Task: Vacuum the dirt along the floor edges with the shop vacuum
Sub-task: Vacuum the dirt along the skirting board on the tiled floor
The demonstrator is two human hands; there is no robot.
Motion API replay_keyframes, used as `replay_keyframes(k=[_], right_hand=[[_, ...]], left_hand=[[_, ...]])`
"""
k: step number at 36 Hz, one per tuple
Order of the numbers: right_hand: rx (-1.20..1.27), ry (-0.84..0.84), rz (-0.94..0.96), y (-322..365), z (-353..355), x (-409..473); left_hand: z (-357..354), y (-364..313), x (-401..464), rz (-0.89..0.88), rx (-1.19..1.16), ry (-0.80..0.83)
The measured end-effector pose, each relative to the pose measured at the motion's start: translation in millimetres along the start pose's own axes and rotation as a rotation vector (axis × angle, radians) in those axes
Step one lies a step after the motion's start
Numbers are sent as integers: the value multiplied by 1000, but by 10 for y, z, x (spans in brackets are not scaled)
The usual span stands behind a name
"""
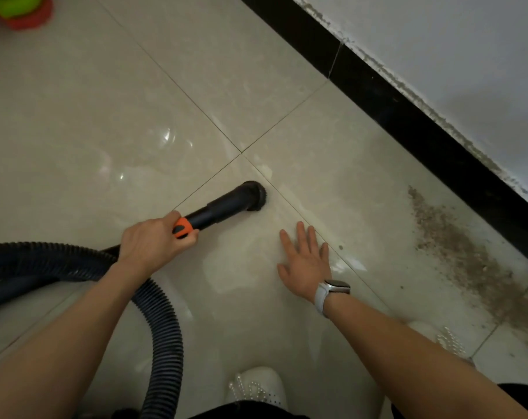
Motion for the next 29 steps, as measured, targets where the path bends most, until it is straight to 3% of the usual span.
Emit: replay_keyframes(k=[10,14,17,25,29], right_hand=[[66,-98,-6,-245,-54,-270],[132,-165,-23,-314,-54,-353],[247,-314,-30,-370,-33,-396],[386,-495,-193,-638,-72,-699],[457,-495,-322,-843,-135,-903]], left_hand=[[-220,-560,-256,-324,18,-119],[-200,-532,-167,-308,43,-150],[-185,-605,-117,-325,19,-145],[-417,-1280,-320,-535,21,-85],[-489,-1698,-340,-602,64,-81]])
Point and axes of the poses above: each hand's wrist, its own x-axis towards the middle knuckle, its own z-axis out of the back of the hand, y = z × x, the point moved 6 cm from there along x, towards the middle knuckle, and after that the axes turned 1 degree about x, right-handed, at the moved point
